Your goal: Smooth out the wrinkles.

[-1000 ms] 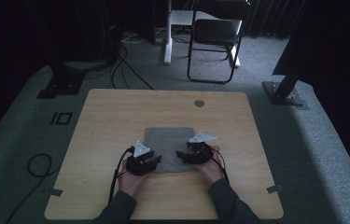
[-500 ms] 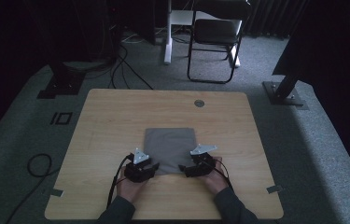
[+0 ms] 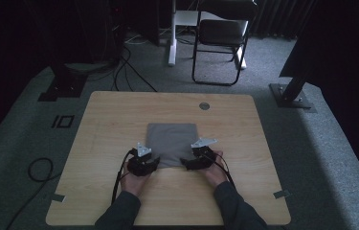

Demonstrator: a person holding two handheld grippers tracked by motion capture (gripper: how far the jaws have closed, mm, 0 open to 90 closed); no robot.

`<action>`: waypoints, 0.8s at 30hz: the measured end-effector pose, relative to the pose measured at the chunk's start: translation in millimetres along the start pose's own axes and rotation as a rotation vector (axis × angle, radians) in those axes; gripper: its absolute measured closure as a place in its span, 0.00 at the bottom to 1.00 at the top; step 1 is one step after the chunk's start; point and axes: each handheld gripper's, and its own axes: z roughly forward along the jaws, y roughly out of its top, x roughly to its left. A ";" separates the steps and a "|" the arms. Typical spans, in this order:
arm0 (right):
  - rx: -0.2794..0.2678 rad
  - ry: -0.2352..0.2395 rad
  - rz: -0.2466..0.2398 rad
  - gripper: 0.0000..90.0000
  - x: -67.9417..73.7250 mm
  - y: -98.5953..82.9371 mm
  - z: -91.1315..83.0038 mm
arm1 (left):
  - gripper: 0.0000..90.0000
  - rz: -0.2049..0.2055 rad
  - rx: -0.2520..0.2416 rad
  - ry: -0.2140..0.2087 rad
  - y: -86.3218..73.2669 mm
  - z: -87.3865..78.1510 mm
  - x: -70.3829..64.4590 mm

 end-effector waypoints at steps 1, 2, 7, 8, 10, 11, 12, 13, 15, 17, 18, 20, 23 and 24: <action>-0.001 -0.002 0.001 0.27 -2.6 4.2 4.1 | 0.63 -0.002 0.001 0.005 1.1 1.2 2.3; 0.000 -0.002 0.004 0.27 -3.6 6.8 6.6 | 0.63 -0.019 -0.004 0.021 4.3 4.5 7.9; 0.009 -0.010 0.008 0.27 -8.4 24.8 23.7 | 0.63 -0.040 -0.007 0.049 12.0 11.6 21.6; 0.004 -0.012 0.013 0.27 -9.7 28.5 27.7 | 0.62 -0.044 -0.008 0.053 13.4 13.0 24.1; -0.006 -0.017 0.016 0.27 -12.3 33.2 33.6 | 0.61 -0.054 -0.010 0.063 17.9 16.8 30.9; -0.009 -0.020 0.020 0.26 -13.7 35.3 36.0 | 0.61 -0.054 -0.011 0.063 19.1 17.9 32.8; -0.010 -0.022 0.023 0.26 -14.3 36.6 37.3 | 0.60 -0.054 -0.014 0.057 20.7 19.1 36.0; -0.010 -0.022 0.023 0.26 -14.3 36.6 37.3 | 0.59 -0.054 -0.014 0.057 20.7 19.1 36.0; -0.001 -0.029 0.026 0.25 -15.5 38.5 36.6 | 0.59 -0.058 -0.020 0.046 21.2 13.7 38.3; 0.005 -0.031 0.017 0.25 -15.6 35.5 30.6 | 0.59 -0.045 -0.041 0.042 19.2 3.0 38.2; 0.005 -0.031 0.017 0.25 -15.6 35.5 30.6 | 0.59 -0.045 -0.041 0.042 19.2 3.0 38.2; -0.028 -0.026 0.034 0.25 -19.5 28.5 13.6 | 0.59 -0.037 -0.086 0.036 13.3 -16.7 41.0; -0.048 -0.038 0.034 0.26 -22.6 20.3 -4.3 | 0.59 -0.029 -0.099 0.052 5.0 -30.9 46.1; -0.048 -0.038 0.034 0.26 -22.6 20.3 -4.3 | 0.59 -0.029 -0.099 0.052 5.0 -30.9 46.1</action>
